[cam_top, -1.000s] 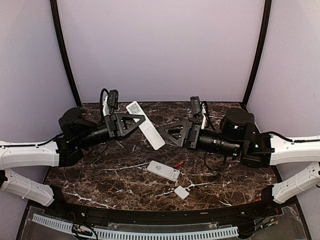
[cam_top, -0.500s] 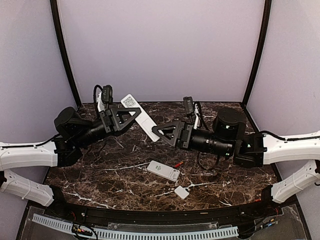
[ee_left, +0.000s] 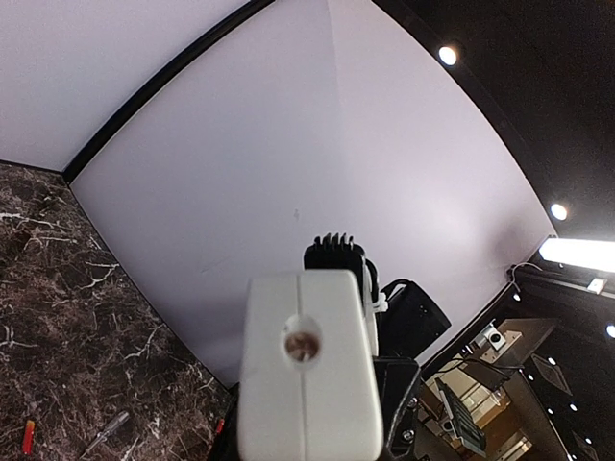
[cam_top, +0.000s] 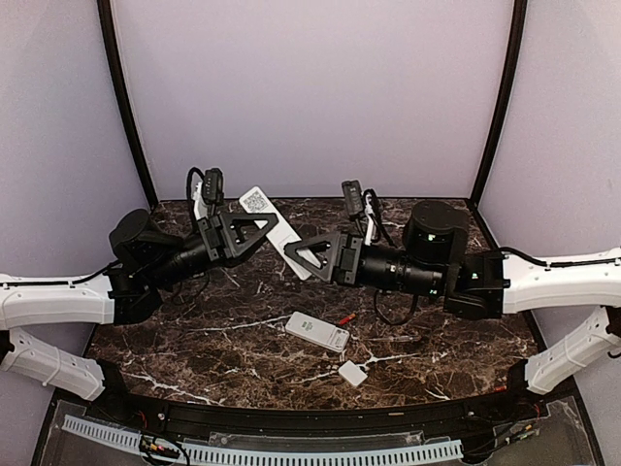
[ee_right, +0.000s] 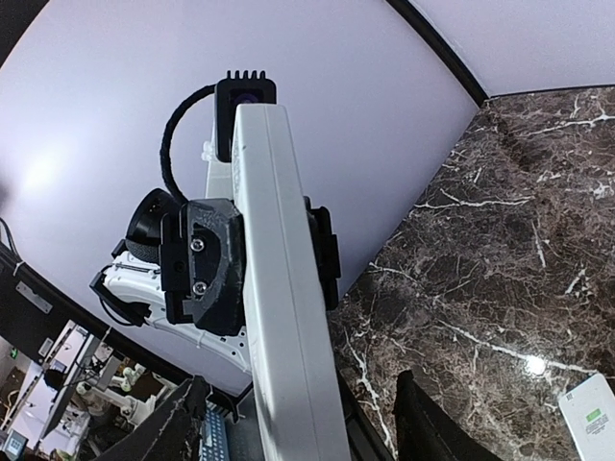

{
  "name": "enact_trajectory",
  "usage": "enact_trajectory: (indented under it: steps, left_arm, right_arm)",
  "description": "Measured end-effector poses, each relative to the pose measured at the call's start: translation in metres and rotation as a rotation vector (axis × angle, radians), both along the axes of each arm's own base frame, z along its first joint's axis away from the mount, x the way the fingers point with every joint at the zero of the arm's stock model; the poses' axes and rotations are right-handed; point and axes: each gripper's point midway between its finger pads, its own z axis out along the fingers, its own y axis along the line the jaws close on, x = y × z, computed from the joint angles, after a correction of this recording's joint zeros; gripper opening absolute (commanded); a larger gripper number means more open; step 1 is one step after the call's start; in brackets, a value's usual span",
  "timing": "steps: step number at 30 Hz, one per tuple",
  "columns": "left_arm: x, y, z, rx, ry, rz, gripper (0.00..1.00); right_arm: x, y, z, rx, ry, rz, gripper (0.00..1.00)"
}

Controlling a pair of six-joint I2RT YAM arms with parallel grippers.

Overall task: Unload the batteries from the remote control
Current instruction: Remove the battery cover from the remote control.

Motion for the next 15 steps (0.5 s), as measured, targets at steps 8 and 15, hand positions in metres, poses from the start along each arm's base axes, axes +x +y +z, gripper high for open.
enact_trajectory:
  steps: [8,15]
  left_arm:
    - [0.0,-0.0006,-0.0005,0.001,0.001,-0.001,0.0]
    - [-0.0003,-0.0023,0.0014,-0.001,0.003,-0.01,0.0]
  right_arm:
    - [-0.0031,0.0012,-0.0011,-0.006,-0.006,0.014,0.47]
    - [-0.0026,0.0011,-0.002,-0.008,-0.003,0.01,0.21]
